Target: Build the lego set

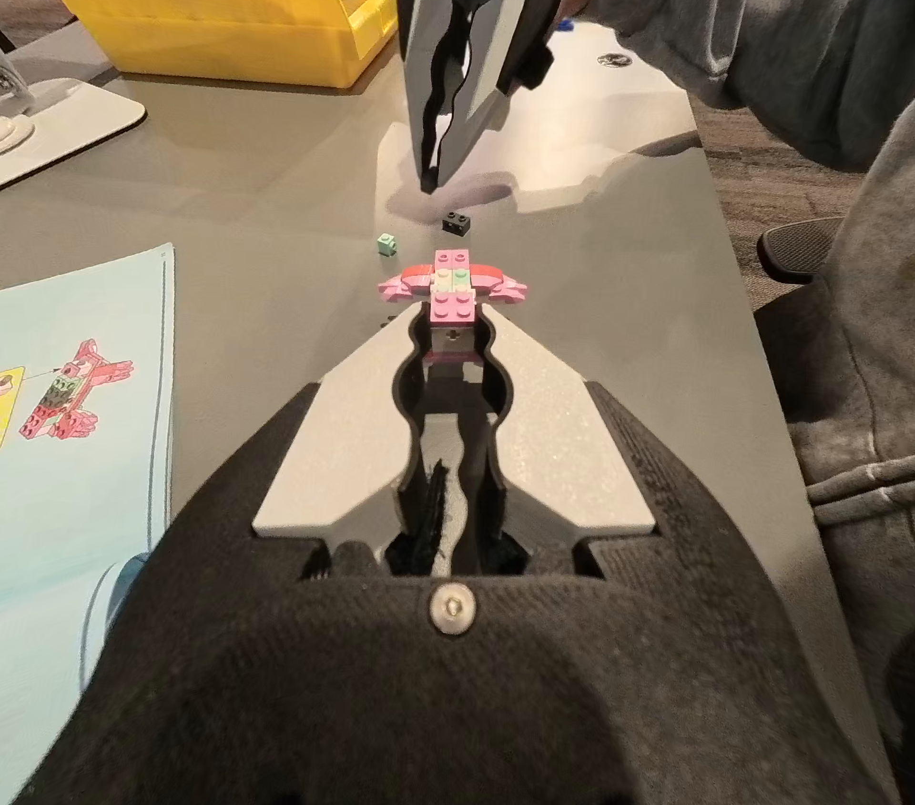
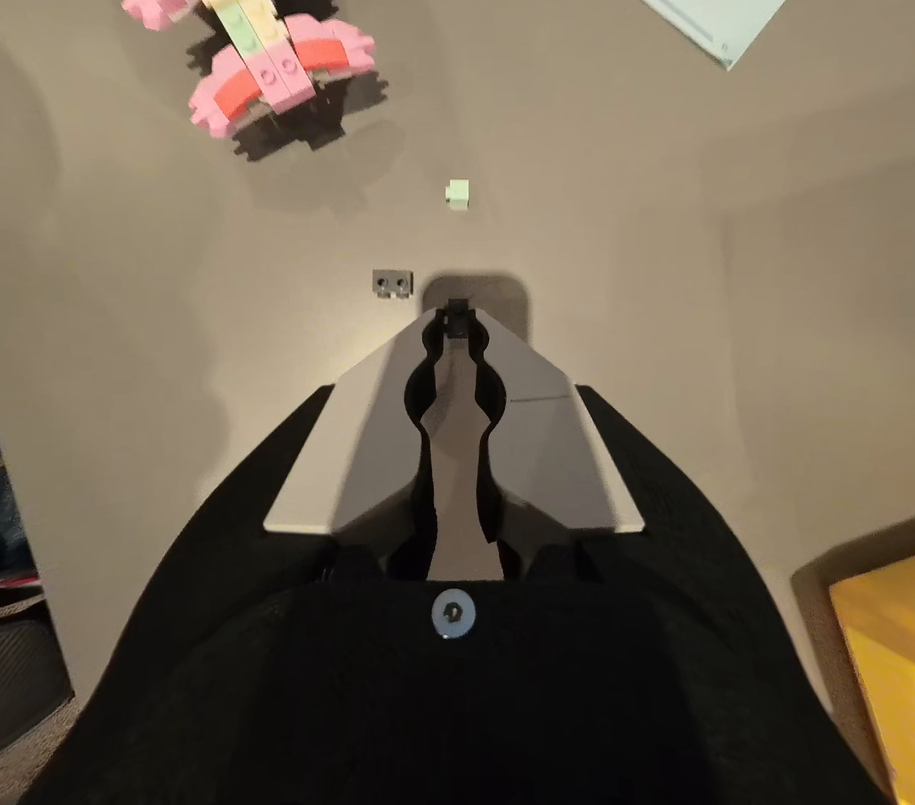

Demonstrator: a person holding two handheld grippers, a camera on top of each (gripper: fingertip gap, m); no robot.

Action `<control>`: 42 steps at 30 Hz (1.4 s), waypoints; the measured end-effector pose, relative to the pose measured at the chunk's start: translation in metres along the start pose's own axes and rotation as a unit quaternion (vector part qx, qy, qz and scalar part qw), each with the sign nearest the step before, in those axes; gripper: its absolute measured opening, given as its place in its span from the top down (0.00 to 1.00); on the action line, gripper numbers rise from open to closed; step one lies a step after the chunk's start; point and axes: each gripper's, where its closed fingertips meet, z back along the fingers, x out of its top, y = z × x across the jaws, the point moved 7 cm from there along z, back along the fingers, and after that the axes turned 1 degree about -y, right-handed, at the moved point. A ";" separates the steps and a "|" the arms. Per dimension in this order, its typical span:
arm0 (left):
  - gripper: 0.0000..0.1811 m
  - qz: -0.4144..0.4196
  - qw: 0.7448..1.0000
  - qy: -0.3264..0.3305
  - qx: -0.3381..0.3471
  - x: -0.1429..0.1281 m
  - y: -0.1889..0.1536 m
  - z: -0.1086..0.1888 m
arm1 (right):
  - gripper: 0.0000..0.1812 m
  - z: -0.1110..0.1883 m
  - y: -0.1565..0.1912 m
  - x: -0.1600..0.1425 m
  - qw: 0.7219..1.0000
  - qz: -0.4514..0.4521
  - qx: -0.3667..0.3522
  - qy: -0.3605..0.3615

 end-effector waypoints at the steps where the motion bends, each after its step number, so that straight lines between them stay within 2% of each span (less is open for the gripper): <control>1: 0.91 0.000 1.000 0.001 -0.001 0.000 0.000 0.000 | 0.96 -0.001 0.000 -0.003 1.000 -0.003 0.000 0.003; 12: 0.91 0.003 1.000 0.005 -0.004 -0.002 0.000 -0.002 | 0.96 -0.007 -0.001 -0.012 1.000 -0.020 0.002 0.002; 20: 0.91 0.003 1.000 0.007 -0.006 -0.002 0.000 -0.002 | 0.90 -0.005 -0.002 -0.011 1.000 -0.020 -0.007 -0.001; 23: 0.91 0.002 1.000 0.009 -0.005 -0.002 0.000 -0.002 | 0.88 0.001 -0.003 -0.005 0.999 -0.012 -0.028 -0.017; 26: 0.91 0.001 1.000 0.010 -0.003 -0.003 0.000 -0.003 | 0.84 0.008 -0.007 0.008 0.994 -0.002 -0.075 -0.076; 29: 0.91 0.000 1.000 0.013 0.001 -0.003 0.000 -0.003 | 0.82 0.015 -0.013 0.022 0.967 0.009 -0.168 -0.191; 33: 0.91 -0.010 1.000 0.024 0.007 -0.004 -0.002 -0.005 | 0.83 0.021 -0.018 0.025 0.893 0.026 -0.319 -0.316; 35: 0.91 -0.015 0.999 0.027 0.009 -0.005 -0.002 -0.006 | 0.84 0.023 -0.018 0.023 0.861 0.048 -0.379 -0.337; 38: 0.91 -0.015 0.999 0.029 0.011 -0.005 -0.003 -0.006 | 0.85 0.028 -0.014 0.027 0.835 0.085 -0.422 -0.343; 40: 0.91 -0.013 0.999 0.028 0.010 -0.005 -0.003 -0.007 | 0.85 0.026 -0.011 0.027 0.826 0.094 -0.431 -0.350; 42: 0.91 -0.013 0.999 0.029 0.011 -0.005 -0.003 -0.007 | 0.85 0.018 -0.009 0.027 0.833 0.100 -0.427 -0.336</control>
